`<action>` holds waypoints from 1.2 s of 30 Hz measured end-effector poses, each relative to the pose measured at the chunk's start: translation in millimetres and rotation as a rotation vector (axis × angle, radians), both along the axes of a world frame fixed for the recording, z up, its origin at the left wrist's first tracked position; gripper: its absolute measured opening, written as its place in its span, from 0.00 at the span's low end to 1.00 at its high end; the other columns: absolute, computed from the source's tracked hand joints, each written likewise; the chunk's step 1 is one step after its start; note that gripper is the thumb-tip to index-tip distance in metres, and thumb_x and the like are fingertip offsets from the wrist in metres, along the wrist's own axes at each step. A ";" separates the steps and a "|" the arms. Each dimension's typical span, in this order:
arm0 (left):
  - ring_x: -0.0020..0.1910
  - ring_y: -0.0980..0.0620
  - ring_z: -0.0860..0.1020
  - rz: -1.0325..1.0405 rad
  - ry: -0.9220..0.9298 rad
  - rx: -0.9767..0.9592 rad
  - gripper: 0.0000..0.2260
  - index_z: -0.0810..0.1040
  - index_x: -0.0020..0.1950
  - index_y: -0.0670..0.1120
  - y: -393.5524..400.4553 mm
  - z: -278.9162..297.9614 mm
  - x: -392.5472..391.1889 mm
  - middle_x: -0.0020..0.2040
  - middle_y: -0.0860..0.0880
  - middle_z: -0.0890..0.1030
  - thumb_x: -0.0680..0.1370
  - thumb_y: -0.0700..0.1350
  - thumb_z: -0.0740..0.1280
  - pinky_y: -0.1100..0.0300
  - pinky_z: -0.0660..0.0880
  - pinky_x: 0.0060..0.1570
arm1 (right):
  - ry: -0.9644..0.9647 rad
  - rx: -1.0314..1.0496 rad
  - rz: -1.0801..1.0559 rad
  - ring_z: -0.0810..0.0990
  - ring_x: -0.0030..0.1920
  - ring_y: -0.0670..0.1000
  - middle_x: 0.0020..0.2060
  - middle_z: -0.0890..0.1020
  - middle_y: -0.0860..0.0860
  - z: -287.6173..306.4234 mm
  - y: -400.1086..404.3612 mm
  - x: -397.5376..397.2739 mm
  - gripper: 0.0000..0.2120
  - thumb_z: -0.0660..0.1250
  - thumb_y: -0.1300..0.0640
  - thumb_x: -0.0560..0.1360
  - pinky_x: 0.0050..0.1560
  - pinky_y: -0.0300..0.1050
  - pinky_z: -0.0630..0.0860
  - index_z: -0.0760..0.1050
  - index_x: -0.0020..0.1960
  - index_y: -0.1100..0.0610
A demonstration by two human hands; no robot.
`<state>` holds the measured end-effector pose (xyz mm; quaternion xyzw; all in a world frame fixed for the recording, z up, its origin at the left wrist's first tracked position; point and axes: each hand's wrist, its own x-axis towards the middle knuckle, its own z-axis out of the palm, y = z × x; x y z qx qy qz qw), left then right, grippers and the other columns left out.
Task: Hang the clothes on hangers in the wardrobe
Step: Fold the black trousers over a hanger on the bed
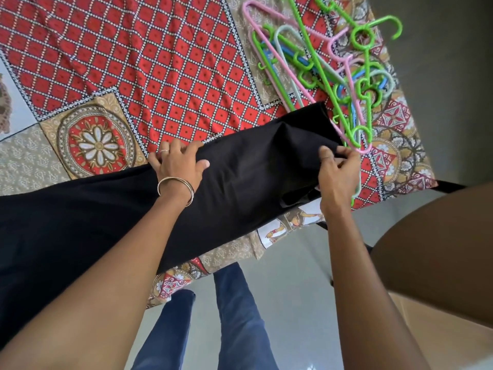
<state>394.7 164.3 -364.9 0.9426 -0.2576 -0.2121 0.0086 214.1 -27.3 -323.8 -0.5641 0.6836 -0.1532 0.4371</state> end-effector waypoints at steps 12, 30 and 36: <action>0.56 0.45 0.72 0.056 -0.067 -0.163 0.14 0.74 0.60 0.49 -8.1 2.0 -5.3 0.53 0.46 0.77 0.75 0.44 0.69 0.45 0.58 0.62 | 0.283 -0.475 0.388 0.73 0.56 0.52 0.56 0.76 0.51 38.8 -57.8 -1.5 0.33 0.59 0.75 0.67 0.55 0.49 0.69 0.68 0.68 0.52; 0.73 0.48 0.28 -0.447 0.312 0.196 0.40 0.26 0.69 0.68 -6.8 -26.1 -62.3 0.70 0.60 0.22 0.79 0.58 0.61 0.29 0.40 0.66 | 0.532 -0.380 0.720 0.62 0.73 0.60 0.73 0.66 0.57 -55.2 59.7 -43.1 0.24 0.68 0.59 0.75 0.66 0.60 0.65 0.70 0.70 0.56; 0.78 0.45 0.45 -0.467 0.209 0.114 0.36 0.48 0.77 0.59 -8.8 -12.6 -64.2 0.78 0.52 0.41 0.77 0.53 0.66 0.35 0.47 0.70 | 0.155 0.127 -0.325 0.73 0.56 0.59 0.59 0.72 0.59 -38.0 77.0 -27.9 0.28 0.75 0.54 0.71 0.56 0.50 0.72 0.67 0.64 0.63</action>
